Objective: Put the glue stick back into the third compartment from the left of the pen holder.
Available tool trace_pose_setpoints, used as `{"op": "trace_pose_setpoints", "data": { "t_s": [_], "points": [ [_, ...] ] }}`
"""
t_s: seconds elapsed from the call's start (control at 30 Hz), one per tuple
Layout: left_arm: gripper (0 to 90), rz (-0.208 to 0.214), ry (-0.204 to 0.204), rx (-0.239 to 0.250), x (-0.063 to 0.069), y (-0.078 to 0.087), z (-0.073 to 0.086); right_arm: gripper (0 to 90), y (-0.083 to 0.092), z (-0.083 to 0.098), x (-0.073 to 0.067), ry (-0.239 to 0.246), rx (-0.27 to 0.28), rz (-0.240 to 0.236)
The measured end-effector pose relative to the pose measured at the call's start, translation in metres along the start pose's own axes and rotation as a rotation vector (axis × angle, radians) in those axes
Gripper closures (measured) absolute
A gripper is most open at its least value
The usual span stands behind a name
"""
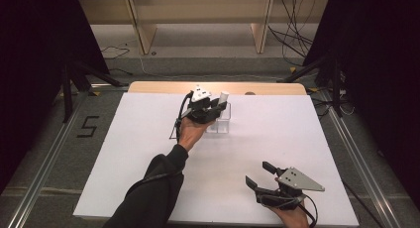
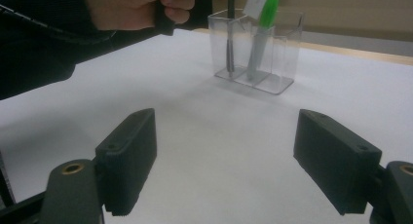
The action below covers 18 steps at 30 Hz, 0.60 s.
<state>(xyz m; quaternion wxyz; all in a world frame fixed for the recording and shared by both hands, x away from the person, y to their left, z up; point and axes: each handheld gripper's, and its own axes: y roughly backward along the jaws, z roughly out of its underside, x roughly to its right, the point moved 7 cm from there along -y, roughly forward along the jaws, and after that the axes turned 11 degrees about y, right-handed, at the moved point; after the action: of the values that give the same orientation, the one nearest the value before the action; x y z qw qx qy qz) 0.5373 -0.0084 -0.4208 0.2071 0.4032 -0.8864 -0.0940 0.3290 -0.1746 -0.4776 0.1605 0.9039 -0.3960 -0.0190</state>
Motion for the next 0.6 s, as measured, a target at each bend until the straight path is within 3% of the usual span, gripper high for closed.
{"op": "trace_pose_setpoints", "data": {
  "t_s": [0.37, 0.6],
  "points": [
    [68.1, 0.002, 0.029, 0.004, -0.004, -0.017, -0.005, 23.7, 0.0, 0.0, -0.004, 0.019, -0.006, 0.001],
    [68.1, 0.005, 0.045, -0.02, -0.004, -0.026, -0.005, 23.4, 0.0, 0.001, -0.004, 0.016, -0.007, -0.005]
  ]
}}
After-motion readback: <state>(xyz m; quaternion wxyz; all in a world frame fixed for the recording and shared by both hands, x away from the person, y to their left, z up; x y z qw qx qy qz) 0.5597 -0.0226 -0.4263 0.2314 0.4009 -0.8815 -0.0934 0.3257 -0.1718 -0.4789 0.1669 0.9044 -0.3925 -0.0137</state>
